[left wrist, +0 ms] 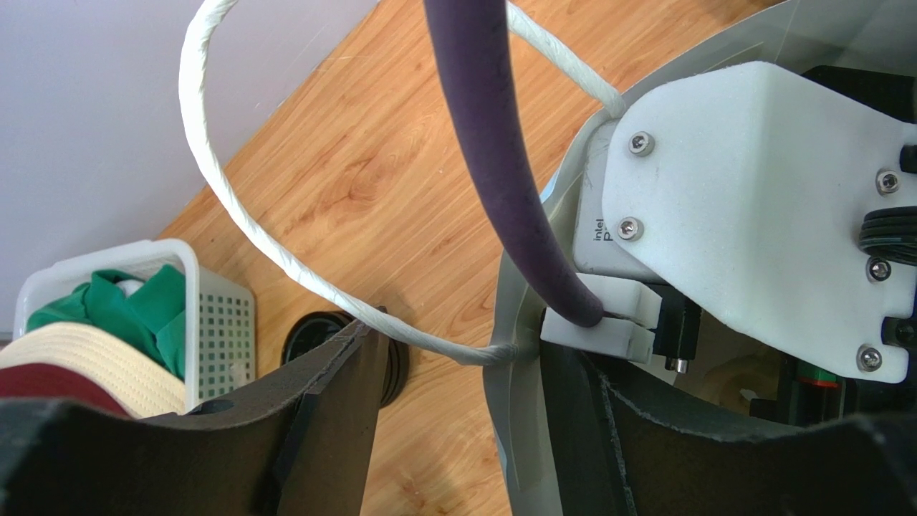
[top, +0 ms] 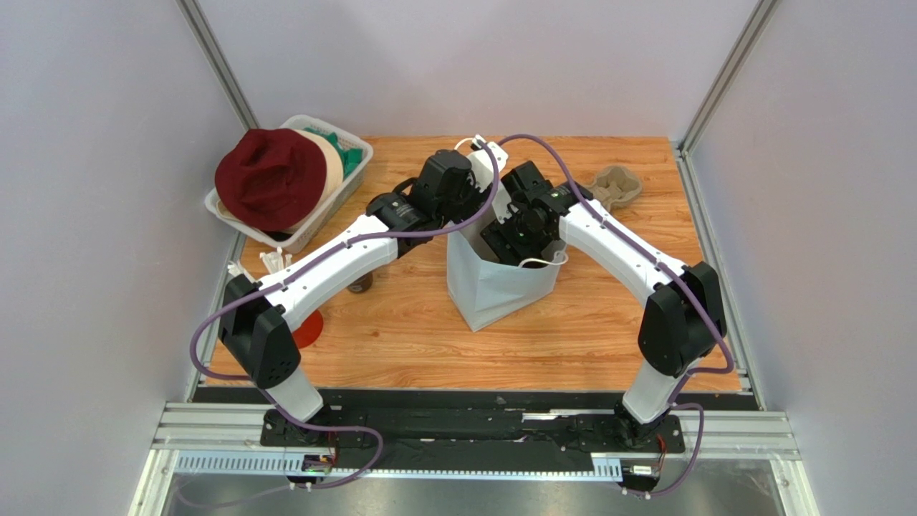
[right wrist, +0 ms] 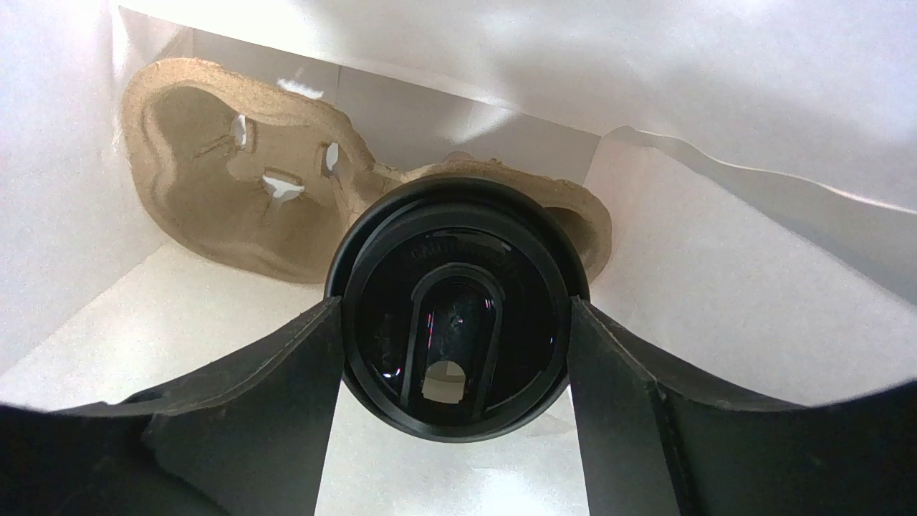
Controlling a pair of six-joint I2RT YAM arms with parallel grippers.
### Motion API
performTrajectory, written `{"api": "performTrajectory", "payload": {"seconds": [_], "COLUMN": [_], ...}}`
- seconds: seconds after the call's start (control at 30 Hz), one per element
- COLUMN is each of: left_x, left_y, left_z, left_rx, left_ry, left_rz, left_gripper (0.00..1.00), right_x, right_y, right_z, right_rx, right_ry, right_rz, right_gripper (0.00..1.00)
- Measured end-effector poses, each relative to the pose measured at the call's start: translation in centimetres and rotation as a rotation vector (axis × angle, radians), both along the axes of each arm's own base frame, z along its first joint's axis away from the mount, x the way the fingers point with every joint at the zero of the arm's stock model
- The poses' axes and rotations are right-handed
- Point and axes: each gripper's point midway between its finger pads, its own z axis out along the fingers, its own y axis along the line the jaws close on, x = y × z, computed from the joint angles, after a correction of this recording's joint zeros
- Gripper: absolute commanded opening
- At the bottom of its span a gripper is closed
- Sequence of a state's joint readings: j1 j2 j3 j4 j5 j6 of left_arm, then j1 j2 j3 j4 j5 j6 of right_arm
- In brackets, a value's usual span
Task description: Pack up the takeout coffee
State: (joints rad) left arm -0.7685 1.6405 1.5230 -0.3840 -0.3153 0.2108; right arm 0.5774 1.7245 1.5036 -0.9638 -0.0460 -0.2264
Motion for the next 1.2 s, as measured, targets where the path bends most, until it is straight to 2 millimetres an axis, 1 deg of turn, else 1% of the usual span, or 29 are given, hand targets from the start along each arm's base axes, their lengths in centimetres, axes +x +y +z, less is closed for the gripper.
{"api": "performTrajectory", "payload": {"seconds": [0.1,0.3,0.33,0.4,0.43,0.47,0.53,0.6,0.63,0.7,0.77,0.87,1.03,1.1,1.13,1.2], "left_x": [0.0,-0.1,-0.1,-0.1,-0.1,-0.1,-0.2,-0.3,-0.3,-0.3,-0.2,-0.2,-0.1,-0.2,-0.2,-0.4], "left_y": [0.0,0.1,0.1,0.1,0.1,0.1,0.0,0.0,0.0,0.0,0.0,-0.1,0.2,0.1,0.1,-0.1], "left_z": [0.0,0.0,0.0,0.0,0.0,0.0,0.0,0.0,0.0,0.1,0.1,0.2,0.4,0.6,0.7,0.8], "left_rx": [0.0,0.0,0.0,0.0,-0.001,-0.001,-0.002,-0.004,-0.005,-0.007,-0.007,-0.011,-0.017,-0.022,-0.024,-0.028], "left_ry": [0.0,0.0,0.0,0.0,0.0,0.0,0.0,0.001,0.001,0.0,0.0,-0.003,-0.008,-0.008,-0.009,-0.009], "left_rz": [0.0,0.0,-0.001,-0.002,-0.002,-0.002,-0.005,-0.009,-0.01,-0.011,-0.011,-0.01,-0.006,-0.013,-0.015,-0.024], "left_gripper": [0.63,0.63,0.63,0.63,0.63,0.63,0.63,0.63,0.63,0.63,0.63,0.63,0.62,0.62,0.62,0.62], "right_x": [0.0,0.0,0.0,0.0,0.0,-0.1,-0.2,-0.4,-0.4,-0.6,-0.7,-0.9,-1.2,-1.1,-1.1,-1.0], "right_y": [0.0,0.0,0.0,0.0,-0.1,-0.1,-0.2,-0.3,-0.4,-0.6,-0.7,-1.0,-1.1,-1.0,-1.0,-0.8], "right_z": [0.0,0.0,0.0,0.0,0.1,0.1,0.2,0.4,0.5,1.0,1.4,2.3,3.9,4.2,4.3,4.8], "right_rx": [-0.003,-0.006,-0.005,-0.007,-0.009,-0.009,-0.012,-0.016,-0.019,-0.027,-0.032,-0.037,-0.028,-0.02,-0.016,-0.004], "right_ry": [-0.003,-0.005,-0.005,-0.006,-0.005,-0.005,-0.003,0.0,0.003,0.004,0.006,0.004,-0.013,-0.02,-0.023,-0.032], "right_rz": [-0.001,0.0,0.0,0.0,-0.001,0.0,0.0,0.003,0.004,0.006,0.009,0.013,0.017,0.018,0.019,0.021], "right_gripper": [0.24,0.34,0.41,0.46,0.52,0.55,0.61,0.62,0.65,0.68,0.74,0.79,0.8,0.82,0.87,0.89]}}
